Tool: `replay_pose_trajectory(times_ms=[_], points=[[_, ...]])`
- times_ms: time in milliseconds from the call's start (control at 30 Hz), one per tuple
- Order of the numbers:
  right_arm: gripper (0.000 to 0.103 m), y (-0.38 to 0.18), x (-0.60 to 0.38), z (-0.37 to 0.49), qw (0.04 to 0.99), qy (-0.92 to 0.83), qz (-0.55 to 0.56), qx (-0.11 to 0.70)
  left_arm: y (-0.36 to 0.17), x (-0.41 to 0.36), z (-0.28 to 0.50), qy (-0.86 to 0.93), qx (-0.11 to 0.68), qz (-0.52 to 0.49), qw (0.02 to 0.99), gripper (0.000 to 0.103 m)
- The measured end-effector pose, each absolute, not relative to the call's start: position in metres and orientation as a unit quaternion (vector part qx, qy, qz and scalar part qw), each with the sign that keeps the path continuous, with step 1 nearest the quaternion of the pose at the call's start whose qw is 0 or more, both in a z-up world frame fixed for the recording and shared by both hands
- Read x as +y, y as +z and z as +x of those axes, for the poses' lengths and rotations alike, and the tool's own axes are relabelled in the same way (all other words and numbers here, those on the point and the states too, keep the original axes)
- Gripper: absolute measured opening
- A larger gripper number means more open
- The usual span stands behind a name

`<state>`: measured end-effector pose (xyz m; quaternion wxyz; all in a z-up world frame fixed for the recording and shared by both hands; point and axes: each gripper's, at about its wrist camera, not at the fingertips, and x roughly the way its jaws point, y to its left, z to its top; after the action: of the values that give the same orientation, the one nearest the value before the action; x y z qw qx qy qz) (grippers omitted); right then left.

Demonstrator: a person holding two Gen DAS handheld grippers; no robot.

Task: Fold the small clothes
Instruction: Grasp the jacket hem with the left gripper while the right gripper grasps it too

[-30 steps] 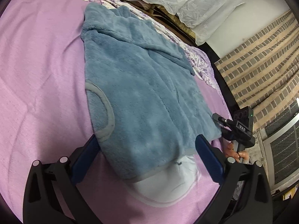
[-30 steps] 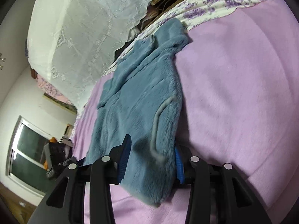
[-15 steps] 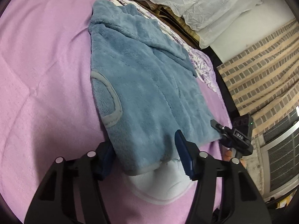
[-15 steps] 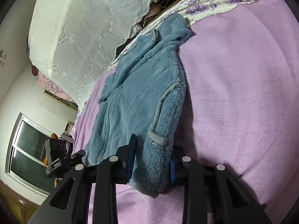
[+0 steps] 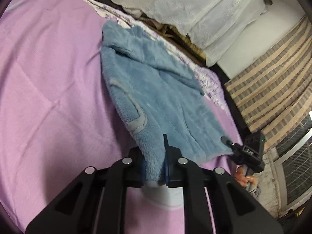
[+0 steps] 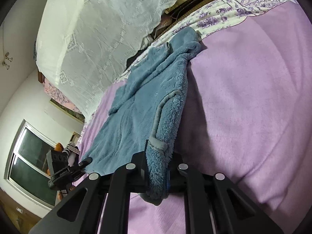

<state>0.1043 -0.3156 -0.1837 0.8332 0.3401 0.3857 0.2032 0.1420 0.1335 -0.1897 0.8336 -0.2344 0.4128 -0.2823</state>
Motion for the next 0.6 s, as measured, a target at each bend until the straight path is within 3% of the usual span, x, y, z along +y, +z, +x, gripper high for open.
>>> replay_pose_trajectory(times_ms=[333,600], points=[[0.015,-0.196,-0.312,0.104,0.809,0.212,0.349,0.422,-0.213,0.137,0.15,-0.259,0.472,-0.242,0.807,0.014],[0.013,-0.169,-0.308,0.104,0.823,0.224,0.339,0.397,-0.183,0.133,0.149,-0.261,0.443,-0.224,0.828,0.013]])
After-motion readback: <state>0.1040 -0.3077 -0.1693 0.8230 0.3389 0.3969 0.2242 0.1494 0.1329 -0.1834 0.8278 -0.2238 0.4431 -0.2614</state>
